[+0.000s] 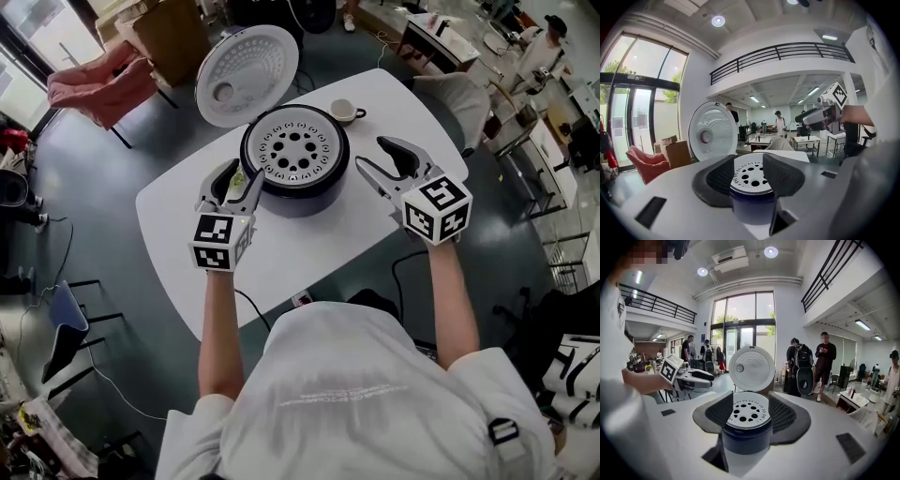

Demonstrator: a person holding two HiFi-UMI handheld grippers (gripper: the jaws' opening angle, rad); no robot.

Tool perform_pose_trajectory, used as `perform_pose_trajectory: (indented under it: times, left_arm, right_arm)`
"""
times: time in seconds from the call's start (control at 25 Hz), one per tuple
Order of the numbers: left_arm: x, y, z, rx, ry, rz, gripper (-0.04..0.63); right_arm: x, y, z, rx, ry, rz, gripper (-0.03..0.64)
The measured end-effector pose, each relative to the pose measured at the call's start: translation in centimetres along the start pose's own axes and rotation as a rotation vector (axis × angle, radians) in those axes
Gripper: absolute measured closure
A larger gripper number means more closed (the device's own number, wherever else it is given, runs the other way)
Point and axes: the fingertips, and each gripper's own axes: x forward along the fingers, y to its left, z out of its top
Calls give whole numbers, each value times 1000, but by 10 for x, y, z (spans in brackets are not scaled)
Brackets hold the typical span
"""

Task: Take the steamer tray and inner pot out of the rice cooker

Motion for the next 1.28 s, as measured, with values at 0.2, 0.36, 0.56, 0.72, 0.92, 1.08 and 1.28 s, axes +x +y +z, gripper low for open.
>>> perform_pose_trajectory:
  times: [0.2, 0.36, 0.56, 0.72, 0.92, 1.08, 1.28]
  left_arm:
    - [6, 16, -4, -16, 15, 53, 388]
    - [3, 38, -10, -47, 44, 142, 388]
    - [-5, 45, -11, -96, 73, 247, 391]
    - [6, 43, -16, -122, 104, 291, 391]
    - [11, 37, -31, -164, 162, 361, 391]
    - [10, 34, -45, -202, 181, 399, 394]
    - [17, 37, -54, -237, 206, 428, 397]
  right_arm:
    - [37, -16, -2, -35, 45, 59, 379]
    - [76, -21, -3, -87, 96, 148, 379]
    - [126, -22, -7, -161, 197, 292, 377]
    - [159, -40, -24, -199, 283, 352, 374]
    - [197, -46, -53, -257, 373, 450, 334]
    - [218, -47, -69, -272, 420, 471, 325]
    - [239, -49, -77, -334, 468, 469, 318]
